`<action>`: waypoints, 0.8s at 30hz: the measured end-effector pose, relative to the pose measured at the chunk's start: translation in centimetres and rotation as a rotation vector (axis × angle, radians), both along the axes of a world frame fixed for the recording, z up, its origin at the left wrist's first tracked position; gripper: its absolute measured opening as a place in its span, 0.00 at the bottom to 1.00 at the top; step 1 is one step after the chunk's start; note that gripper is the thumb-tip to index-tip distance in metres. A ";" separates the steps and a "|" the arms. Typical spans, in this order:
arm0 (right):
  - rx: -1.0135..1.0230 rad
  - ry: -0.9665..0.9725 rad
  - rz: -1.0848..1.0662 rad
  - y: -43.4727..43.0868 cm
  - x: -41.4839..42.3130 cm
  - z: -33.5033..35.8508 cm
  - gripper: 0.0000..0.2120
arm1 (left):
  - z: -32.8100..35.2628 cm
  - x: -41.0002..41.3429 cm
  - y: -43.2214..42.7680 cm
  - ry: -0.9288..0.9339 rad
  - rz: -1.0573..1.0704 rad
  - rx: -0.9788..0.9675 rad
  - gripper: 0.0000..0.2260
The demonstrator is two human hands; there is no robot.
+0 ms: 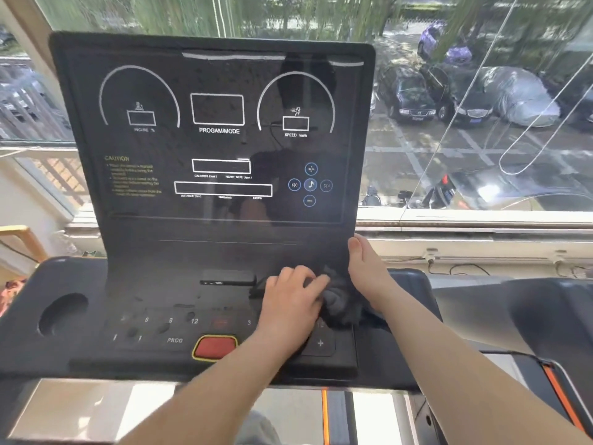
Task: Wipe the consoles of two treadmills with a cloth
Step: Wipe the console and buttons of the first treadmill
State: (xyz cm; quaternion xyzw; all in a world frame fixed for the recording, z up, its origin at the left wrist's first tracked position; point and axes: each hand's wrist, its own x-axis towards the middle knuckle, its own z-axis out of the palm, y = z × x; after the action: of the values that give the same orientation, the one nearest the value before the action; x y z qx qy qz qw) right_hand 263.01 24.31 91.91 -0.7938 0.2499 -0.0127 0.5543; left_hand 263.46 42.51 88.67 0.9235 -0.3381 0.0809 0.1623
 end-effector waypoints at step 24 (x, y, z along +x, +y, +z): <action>-0.079 0.040 -0.008 0.2 -0.1 -0.3 0.19 | -0.7 -4.3 2.5 0.032 -0.136 0.054 0.17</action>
State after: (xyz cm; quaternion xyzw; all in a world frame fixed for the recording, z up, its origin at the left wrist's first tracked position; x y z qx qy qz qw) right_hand 262.87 24.48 91.60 -0.8142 0.2633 -0.0087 0.5174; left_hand 259.18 45.00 88.00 0.9035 -0.3997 0.0459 0.1478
